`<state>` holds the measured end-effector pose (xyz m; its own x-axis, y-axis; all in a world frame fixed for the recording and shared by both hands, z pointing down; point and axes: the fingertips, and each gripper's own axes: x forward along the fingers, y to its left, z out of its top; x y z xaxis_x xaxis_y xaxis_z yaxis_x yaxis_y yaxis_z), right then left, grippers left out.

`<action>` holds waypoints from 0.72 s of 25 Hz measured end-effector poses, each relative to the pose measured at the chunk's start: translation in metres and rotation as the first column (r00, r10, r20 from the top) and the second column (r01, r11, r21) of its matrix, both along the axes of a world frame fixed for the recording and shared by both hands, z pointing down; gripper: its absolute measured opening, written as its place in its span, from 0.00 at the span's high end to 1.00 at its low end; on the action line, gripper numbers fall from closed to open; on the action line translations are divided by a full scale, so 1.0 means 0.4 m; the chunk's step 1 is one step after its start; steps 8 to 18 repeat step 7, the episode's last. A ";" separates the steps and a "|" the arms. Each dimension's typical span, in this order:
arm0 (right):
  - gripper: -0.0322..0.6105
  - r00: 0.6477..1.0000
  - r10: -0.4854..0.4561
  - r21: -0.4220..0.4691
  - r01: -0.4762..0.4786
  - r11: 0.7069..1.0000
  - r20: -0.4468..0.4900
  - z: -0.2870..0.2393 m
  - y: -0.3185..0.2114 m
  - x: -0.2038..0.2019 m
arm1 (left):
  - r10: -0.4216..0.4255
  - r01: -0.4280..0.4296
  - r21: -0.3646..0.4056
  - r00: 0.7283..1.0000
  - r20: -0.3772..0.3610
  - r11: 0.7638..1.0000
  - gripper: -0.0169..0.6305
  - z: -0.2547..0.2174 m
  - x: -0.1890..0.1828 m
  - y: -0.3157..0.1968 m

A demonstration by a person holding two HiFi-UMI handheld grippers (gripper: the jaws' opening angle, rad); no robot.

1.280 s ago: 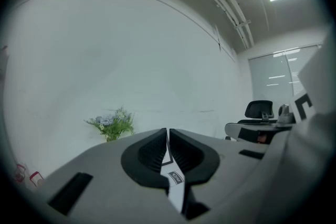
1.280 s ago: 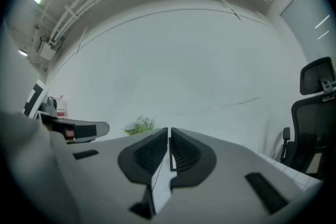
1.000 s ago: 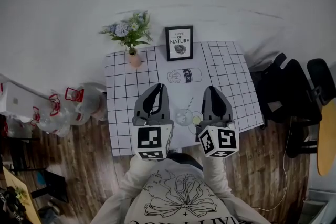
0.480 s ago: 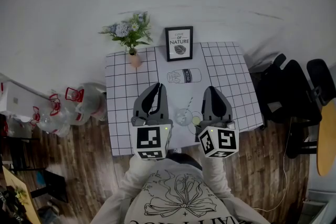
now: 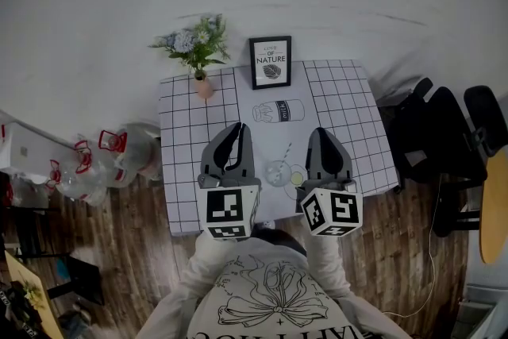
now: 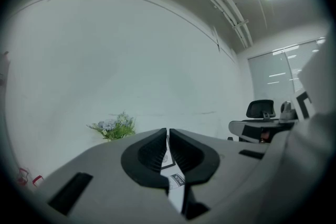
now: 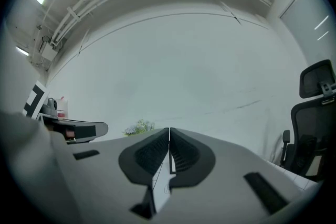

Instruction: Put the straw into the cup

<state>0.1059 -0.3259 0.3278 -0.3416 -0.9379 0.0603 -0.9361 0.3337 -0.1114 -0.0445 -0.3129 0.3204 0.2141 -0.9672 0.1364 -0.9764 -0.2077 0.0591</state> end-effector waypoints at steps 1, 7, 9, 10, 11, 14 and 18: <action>0.94 1.000 0.000 0.000 0.000 1.000 0.000 -0.001 0.001 0.000 | 0.000 0.000 0.001 1.000 0.001 1.000 0.95 -0.002 0.000 0.000; 0.94 1.000 0.001 0.002 -0.001 1.000 -0.004 -0.006 0.001 -0.002 | 0.010 -0.010 0.002 1.000 -0.001 1.000 0.95 -0.003 0.006 0.001; 0.94 1.000 0.001 0.002 -0.001 1.000 -0.004 -0.006 0.001 -0.002 | 0.010 -0.010 0.002 1.000 -0.001 1.000 0.95 -0.003 0.006 0.001; 0.94 1.000 0.001 0.002 -0.001 1.000 -0.004 -0.006 0.001 -0.002 | 0.010 -0.010 0.002 1.000 -0.001 1.000 0.95 -0.003 0.006 0.001; 0.94 1.000 0.001 0.002 -0.001 1.000 -0.004 -0.006 0.001 -0.002 | 0.010 -0.010 0.002 1.000 -0.001 1.000 0.95 -0.003 0.006 0.001; 0.94 1.000 0.001 0.002 -0.001 1.000 -0.004 -0.006 0.001 -0.002 | 0.010 -0.010 0.002 1.000 -0.001 1.000 0.95 -0.003 0.006 0.001; 0.94 1.000 0.001 0.002 -0.001 1.000 -0.004 -0.006 0.001 -0.002 | 0.010 -0.010 0.002 1.000 -0.001 1.000 0.95 -0.003 0.006 0.001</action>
